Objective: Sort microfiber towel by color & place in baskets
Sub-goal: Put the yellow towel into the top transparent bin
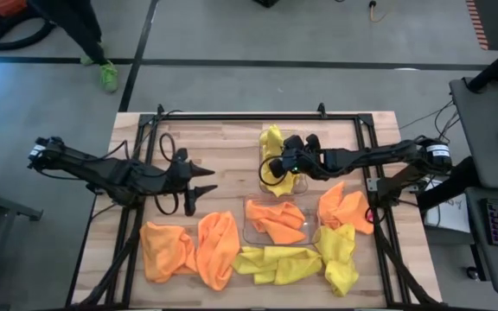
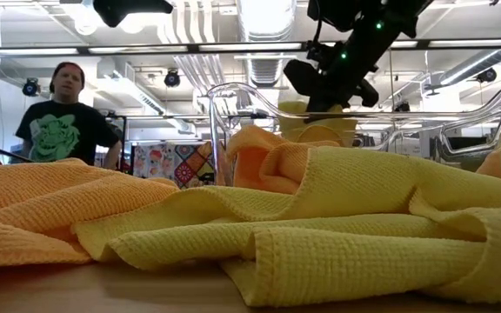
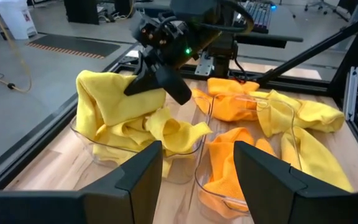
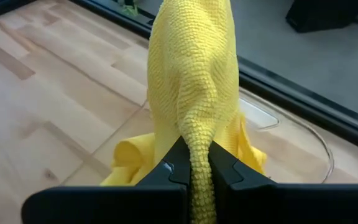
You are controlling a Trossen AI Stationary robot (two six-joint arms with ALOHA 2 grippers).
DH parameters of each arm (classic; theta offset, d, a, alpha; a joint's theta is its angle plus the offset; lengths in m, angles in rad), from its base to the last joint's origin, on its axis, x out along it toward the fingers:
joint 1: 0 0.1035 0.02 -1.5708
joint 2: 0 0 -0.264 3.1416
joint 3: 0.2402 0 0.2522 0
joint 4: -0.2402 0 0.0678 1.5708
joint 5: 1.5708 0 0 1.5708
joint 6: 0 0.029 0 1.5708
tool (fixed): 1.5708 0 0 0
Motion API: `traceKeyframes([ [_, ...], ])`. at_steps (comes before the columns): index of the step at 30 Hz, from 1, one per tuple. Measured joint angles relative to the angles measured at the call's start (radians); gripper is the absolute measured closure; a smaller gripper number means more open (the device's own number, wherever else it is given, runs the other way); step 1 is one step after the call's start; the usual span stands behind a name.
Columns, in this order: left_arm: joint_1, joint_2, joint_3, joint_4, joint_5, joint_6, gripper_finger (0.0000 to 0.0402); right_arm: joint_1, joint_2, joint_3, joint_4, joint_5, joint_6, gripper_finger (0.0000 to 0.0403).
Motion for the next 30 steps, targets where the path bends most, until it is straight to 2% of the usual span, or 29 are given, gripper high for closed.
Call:
traceKeyframes([
  [14,0.000,0.015,0.000,0.001,0.000,0.000,0.0219,-0.002,0.022,-0.064,0.070,-0.052,0.007,0.0394],
  [30,0.000,0.015,0.000,0.001,0.000,0.000,0.0219,-0.026,0.183,-0.052,0.103,-0.052,0.006,0.0391],
])
